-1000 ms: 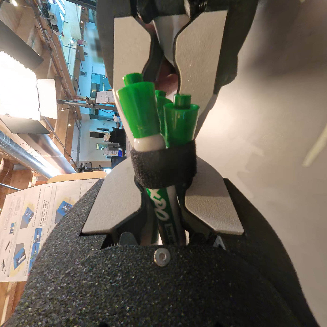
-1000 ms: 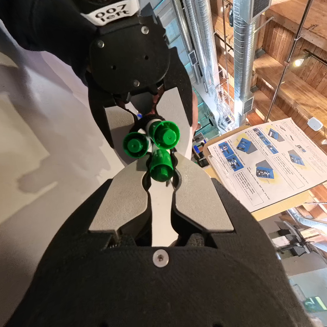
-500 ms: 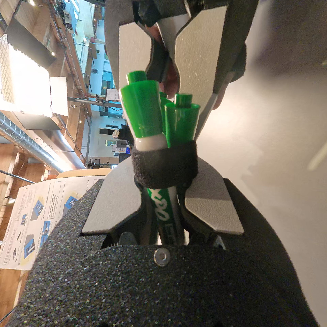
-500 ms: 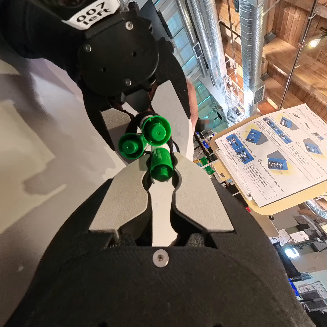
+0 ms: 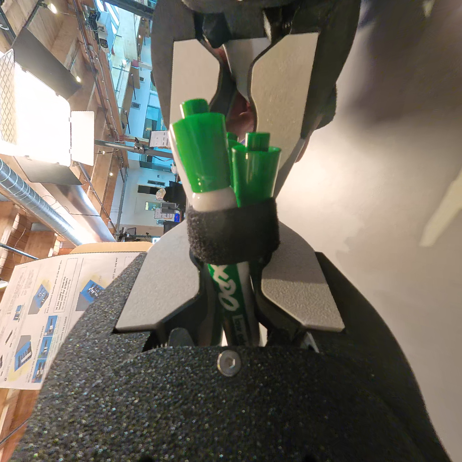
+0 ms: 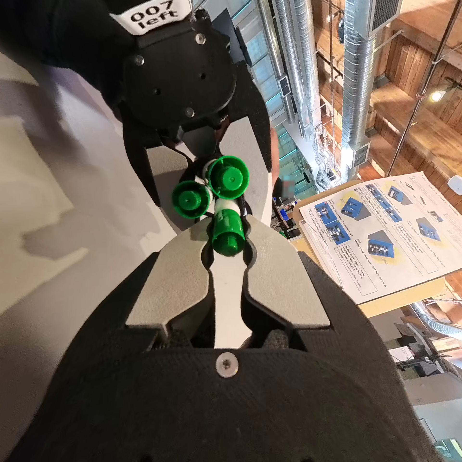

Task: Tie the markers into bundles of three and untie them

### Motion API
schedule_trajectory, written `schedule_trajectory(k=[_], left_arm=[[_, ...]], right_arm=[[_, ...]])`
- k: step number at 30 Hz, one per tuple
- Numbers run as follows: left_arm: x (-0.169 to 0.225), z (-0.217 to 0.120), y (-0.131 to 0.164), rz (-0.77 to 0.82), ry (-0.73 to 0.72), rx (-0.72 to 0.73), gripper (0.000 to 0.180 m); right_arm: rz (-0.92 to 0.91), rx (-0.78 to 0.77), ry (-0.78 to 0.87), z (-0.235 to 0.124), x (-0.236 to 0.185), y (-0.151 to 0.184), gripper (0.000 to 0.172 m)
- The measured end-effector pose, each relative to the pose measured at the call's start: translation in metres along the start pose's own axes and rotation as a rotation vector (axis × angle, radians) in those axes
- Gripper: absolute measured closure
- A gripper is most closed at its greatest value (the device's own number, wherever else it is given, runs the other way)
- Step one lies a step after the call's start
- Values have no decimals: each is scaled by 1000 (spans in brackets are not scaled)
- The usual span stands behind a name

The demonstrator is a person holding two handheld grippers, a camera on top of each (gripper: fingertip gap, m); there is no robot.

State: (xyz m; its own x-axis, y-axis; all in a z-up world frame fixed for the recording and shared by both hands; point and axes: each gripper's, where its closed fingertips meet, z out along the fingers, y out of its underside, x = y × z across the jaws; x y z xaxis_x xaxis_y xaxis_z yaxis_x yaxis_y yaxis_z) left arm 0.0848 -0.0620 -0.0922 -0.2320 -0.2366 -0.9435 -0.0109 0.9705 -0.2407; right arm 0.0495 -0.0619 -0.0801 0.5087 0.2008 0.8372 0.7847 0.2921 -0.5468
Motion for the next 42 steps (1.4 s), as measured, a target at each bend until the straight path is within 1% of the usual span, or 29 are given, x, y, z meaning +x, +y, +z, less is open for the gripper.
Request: schedule_trajectory(k=[9, 12, 17, 22, 31, 33, 37, 42], left_arm=[[-4, -1, 0, 33, -49, -16, 137], [1, -1, -2, 38, -30, -6, 137], [5, -1, -8, 8, -14, 39, 138], [3, 0, -5, 15, -26, 18, 138], [4, -4, -12, -21, -16, 72, 139], [4, -5, -16, -52, -9, 103, 139], [6, -3, -15, -38, -10, 86, 139], [4, -2, -13, -54, -16, 72, 139]], right_arm=[[-3, -6, 3, 0, 0, 1, 152], [-46, 16, -27, -3, -4, 2, 152], [-44, 71, -67, -8, -8, 1, 152], [-43, 49, -49, -7, -6, 2, 152], [1, 105, -63, -10, -8, -5, 152], [7, 132, -56, -11, -8, -10, 154], [-6, 122, -51, -11, -9, -9, 163], [-15, 90, -26, -8, -8, -9, 167]])
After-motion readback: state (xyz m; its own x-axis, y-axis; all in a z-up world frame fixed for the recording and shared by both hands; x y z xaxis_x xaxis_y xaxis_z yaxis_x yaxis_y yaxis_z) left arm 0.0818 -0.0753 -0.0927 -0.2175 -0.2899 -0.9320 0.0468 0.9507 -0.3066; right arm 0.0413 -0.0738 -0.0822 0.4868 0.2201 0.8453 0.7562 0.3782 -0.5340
